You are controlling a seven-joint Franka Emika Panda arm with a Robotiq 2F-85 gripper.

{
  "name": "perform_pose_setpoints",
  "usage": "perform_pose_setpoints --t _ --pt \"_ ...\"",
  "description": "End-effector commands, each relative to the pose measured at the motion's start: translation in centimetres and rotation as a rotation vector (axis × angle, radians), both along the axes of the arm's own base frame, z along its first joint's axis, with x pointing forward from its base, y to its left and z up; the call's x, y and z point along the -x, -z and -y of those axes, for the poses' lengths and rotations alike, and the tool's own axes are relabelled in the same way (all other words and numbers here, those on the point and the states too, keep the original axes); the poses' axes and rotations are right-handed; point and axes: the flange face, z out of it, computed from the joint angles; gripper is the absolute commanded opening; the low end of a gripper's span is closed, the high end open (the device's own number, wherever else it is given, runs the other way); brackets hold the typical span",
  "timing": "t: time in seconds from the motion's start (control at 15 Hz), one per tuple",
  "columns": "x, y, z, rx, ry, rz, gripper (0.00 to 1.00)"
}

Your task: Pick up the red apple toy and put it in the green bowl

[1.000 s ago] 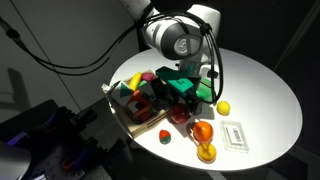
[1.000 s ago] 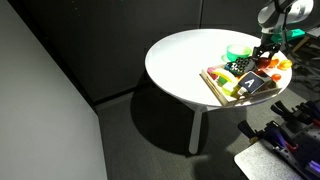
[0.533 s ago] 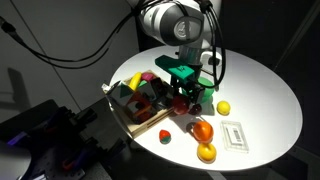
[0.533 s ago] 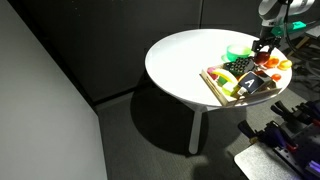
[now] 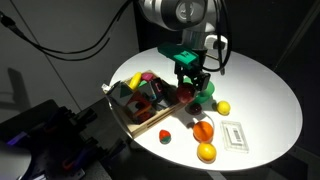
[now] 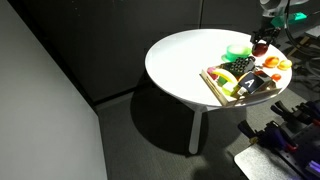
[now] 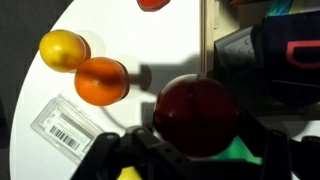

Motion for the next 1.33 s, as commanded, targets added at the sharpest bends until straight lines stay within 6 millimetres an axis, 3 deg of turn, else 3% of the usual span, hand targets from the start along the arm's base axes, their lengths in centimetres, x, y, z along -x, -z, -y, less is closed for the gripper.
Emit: perform_pose_setpoints --t 0.0,0.53,1.2,1.27 --pt "-1.4 -2.5 -0.1 -0.017 0.018 0.031 0.57" --pt "-5.0 -3.6 0.0 -0.042 0.022 0.064 0.57" --pt "-8.2 0.8 0.6 -0.02 0.002 0.055 0.57" --pt "-8.3 1.3 0.7 -0.017 0.002 0.051 0.95"
